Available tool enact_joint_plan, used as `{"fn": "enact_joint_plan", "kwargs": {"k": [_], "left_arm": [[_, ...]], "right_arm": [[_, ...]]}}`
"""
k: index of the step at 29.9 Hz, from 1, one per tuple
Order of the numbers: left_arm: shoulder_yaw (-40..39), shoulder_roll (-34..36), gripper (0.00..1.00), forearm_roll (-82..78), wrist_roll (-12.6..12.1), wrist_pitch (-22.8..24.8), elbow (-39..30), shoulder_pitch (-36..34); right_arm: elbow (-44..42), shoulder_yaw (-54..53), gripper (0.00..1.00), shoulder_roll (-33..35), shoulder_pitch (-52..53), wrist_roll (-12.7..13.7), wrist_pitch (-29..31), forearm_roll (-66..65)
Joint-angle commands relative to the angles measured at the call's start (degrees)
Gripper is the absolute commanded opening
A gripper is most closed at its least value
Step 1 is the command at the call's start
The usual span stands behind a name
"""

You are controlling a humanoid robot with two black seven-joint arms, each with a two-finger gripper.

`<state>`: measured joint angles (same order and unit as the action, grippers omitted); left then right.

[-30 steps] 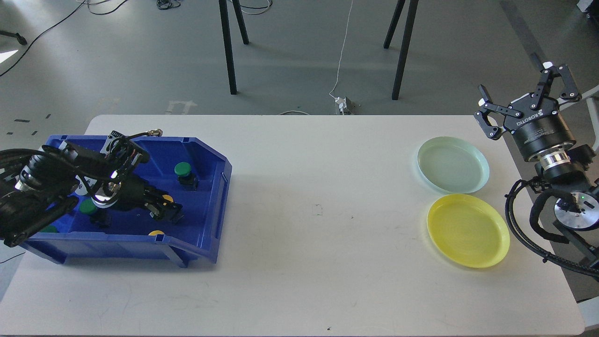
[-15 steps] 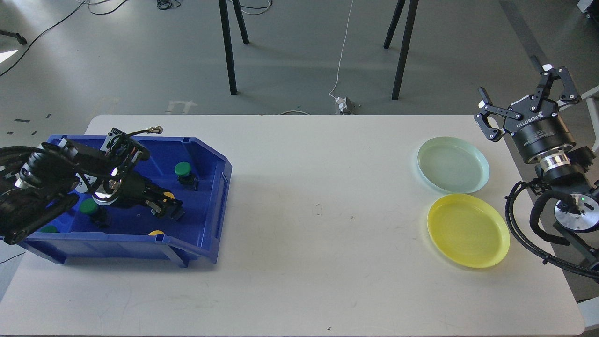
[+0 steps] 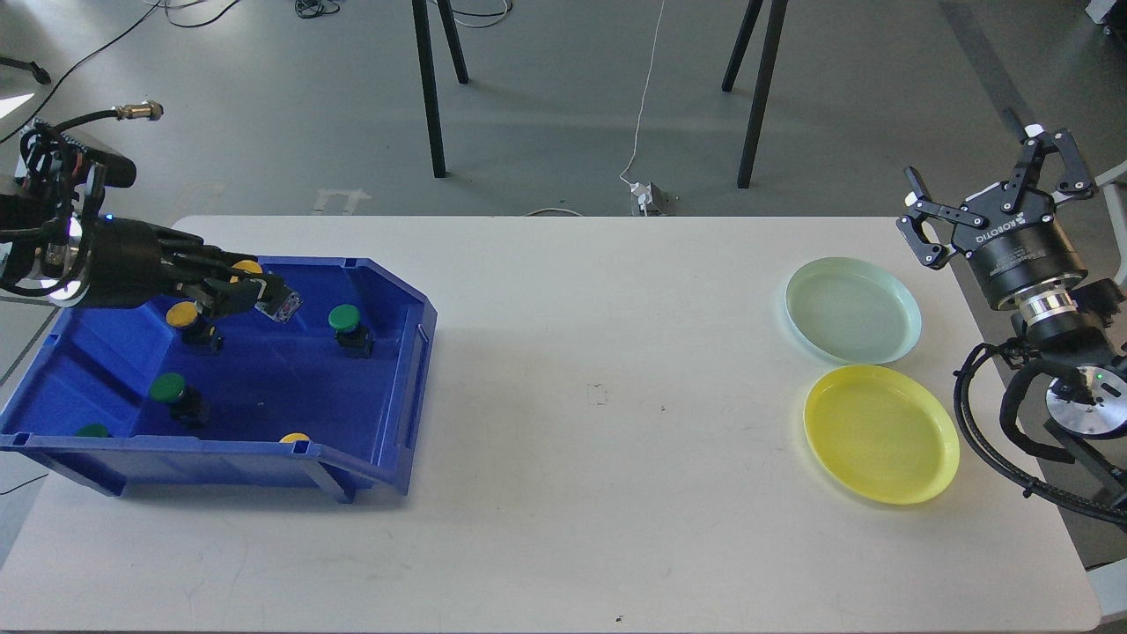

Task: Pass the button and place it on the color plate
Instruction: 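Lift the yellow button out of the bin and raise it toward the right gripper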

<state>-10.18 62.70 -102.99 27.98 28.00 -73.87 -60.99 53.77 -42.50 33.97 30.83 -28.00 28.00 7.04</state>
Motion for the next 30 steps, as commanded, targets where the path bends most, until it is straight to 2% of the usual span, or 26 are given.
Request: {"fn": "enact_joint_plan", "kwargs": {"k": [1, 5, 7, 11, 17, 21, 25, 30], "left_arm": [[-4.1, 2.9, 0.18, 6.7, 0.0, 0.0, -5.0, -0.7], [-9.3, 3.7, 0.18, 17.5, 0.0, 0.0, -8.0, -0.5], [-11.4, 3.1, 0.19, 24.5, 0.0, 0.0, -9.0, -0.5], [-14.9, -2.9, 0.19, 40.1, 0.0, 0.0, -7.9, -0.4], [-15.1, -19.7, 0.19, 47.3, 0.0, 0.0, 6.3, 2.4], [-16.3, -28.8, 0.19, 47.5, 0.0, 0.0, 15.2, 2.6], [-17.0, -33.2, 0.19, 47.8, 0.0, 0.0, 20.2, 3.2], [-17.2, -36.9, 0.19, 48.9, 0.0, 0.0, 21.3, 6.2]], "right_arm": [[-0.1, 0.0, 0.99, 0.0, -0.7, 0.0, 0.0, 0.0], [0.8, 0.3, 0.99, 0.9, -0.7, 0.0, 0.0, -0.2], [1.2, 0.6, 0.99, 1.6, -0.3, 0.0, -2.6, -0.5], [4.7, 0.1, 0.99, 4.0, 0.0, 0.0, -7.5, -7.8], [17.0, -0.7, 0.99, 5.8, -0.5, 0.0, -12.3, -26.1], [20.3, 0.0, 0.99, 5.2, -0.8, 0.0, -12.3, -29.8], [21.3, 1.8, 0.99, 3.0, -0.8, 0.0, -12.2, -30.0], [18.5, 2.3, 0.99, -5.9, -0.1, 0.0, -14.7, -31.7]]}}
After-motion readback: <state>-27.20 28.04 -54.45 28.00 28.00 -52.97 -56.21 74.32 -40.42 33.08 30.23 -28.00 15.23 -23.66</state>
